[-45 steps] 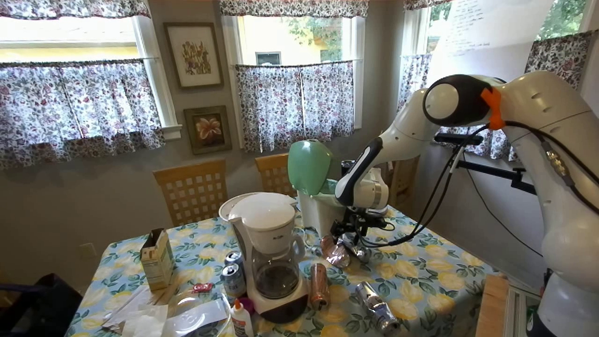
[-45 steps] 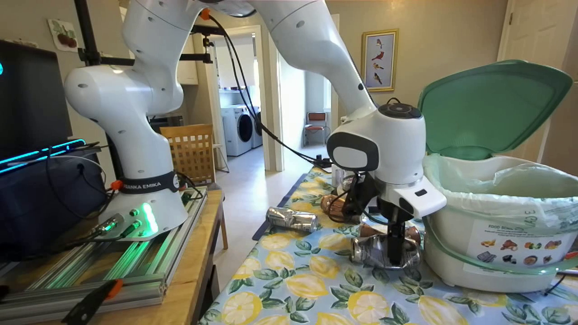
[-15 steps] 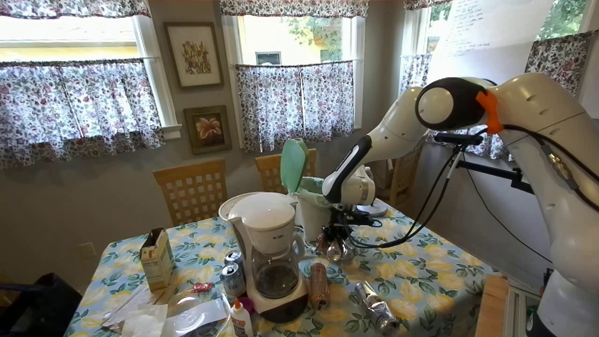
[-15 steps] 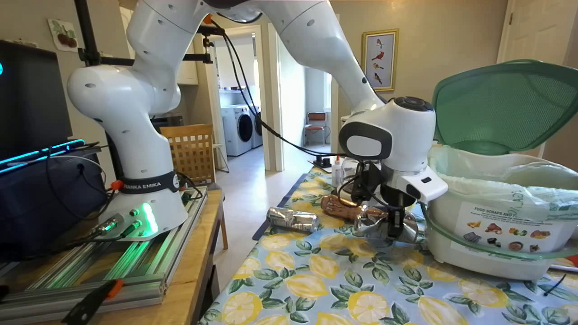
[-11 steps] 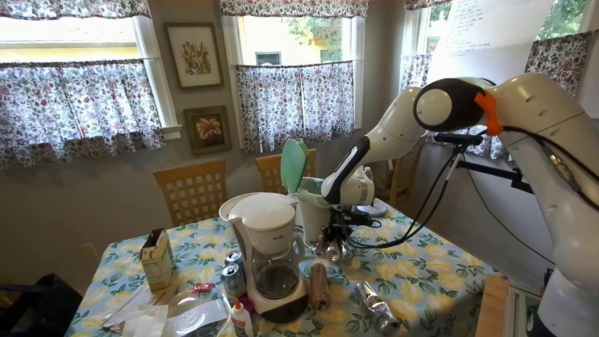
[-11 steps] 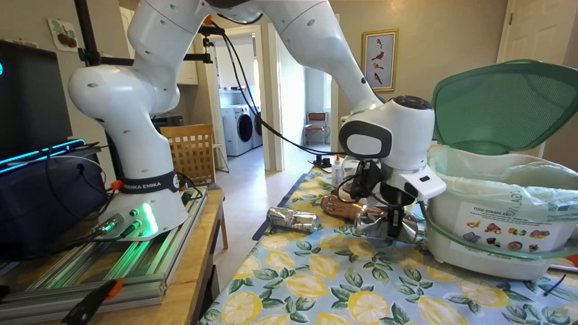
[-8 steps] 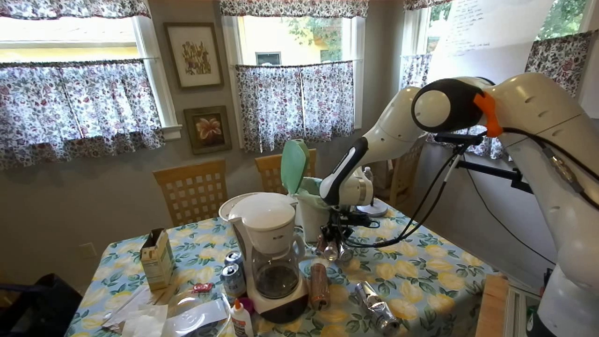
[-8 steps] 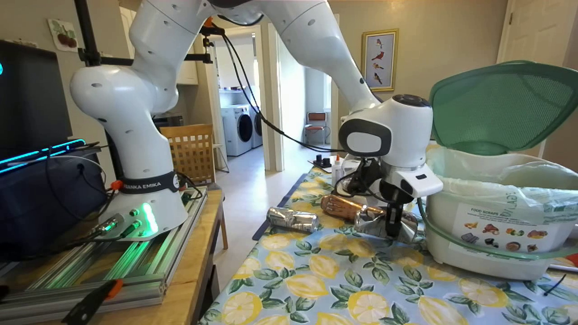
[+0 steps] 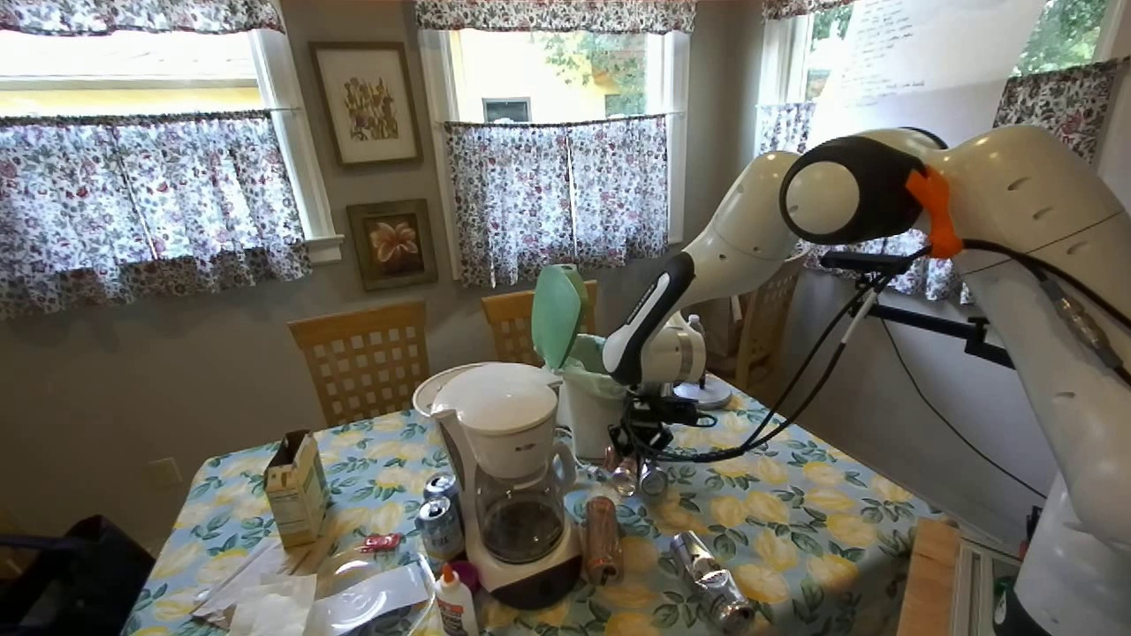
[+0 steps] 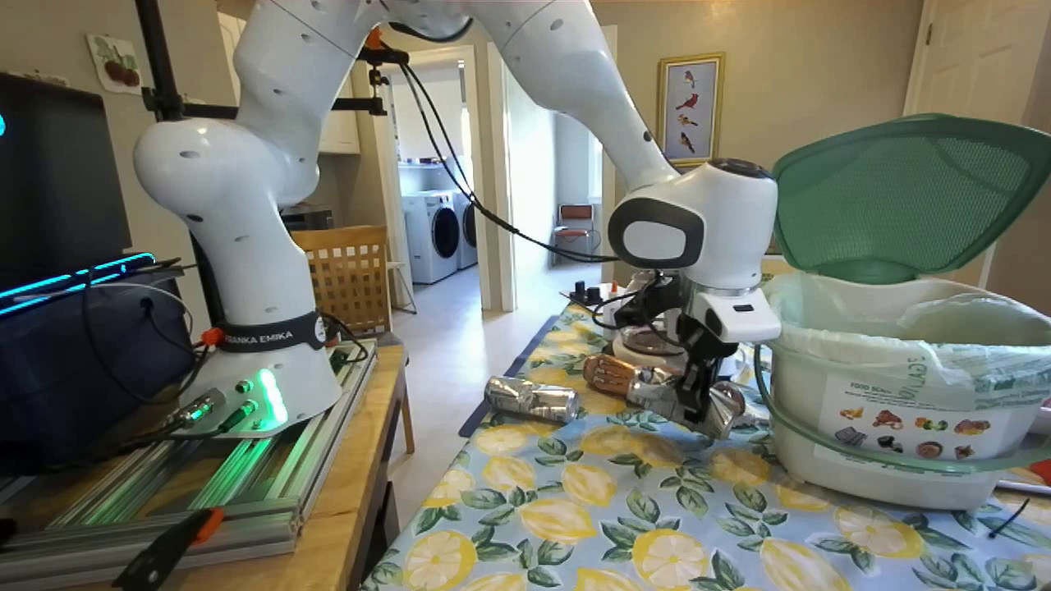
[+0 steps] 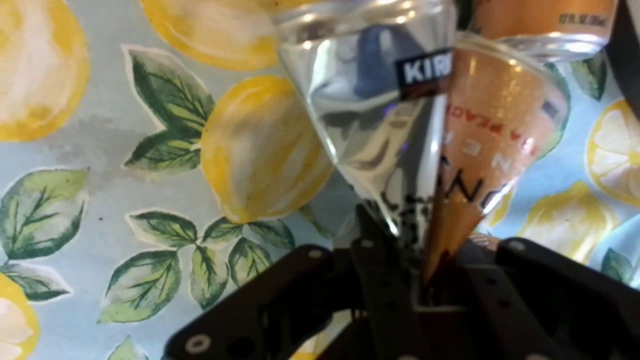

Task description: Throw two cans into the bin

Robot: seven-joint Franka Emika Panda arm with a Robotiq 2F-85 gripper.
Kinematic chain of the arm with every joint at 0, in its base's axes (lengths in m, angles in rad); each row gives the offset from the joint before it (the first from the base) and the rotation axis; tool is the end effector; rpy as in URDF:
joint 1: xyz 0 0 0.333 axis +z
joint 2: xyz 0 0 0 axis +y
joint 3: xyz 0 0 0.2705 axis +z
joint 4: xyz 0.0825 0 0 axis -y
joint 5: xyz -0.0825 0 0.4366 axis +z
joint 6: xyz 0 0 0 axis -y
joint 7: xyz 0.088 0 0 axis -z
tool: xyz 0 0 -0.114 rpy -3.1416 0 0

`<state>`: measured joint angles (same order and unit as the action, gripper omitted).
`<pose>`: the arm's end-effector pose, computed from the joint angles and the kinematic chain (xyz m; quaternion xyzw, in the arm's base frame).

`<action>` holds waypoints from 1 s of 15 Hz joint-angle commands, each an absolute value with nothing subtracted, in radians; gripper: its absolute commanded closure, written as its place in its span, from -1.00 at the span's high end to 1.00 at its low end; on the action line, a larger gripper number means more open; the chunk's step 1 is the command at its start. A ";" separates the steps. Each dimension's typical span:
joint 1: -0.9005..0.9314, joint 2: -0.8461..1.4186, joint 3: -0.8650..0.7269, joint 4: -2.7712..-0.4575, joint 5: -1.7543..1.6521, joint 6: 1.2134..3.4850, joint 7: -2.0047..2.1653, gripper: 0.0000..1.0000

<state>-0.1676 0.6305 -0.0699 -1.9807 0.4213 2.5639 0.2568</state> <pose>0.5815 -0.1493 0.0506 -0.9091 0.4064 0.0204 0.0896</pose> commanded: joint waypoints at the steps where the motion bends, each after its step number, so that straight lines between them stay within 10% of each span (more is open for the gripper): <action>1: -0.129 0.540 -0.102 -2.061 0.390 2.522 0.332 -0.92; 15: -0.004 0.170 -0.212 -2.279 0.038 2.358 0.578 -0.92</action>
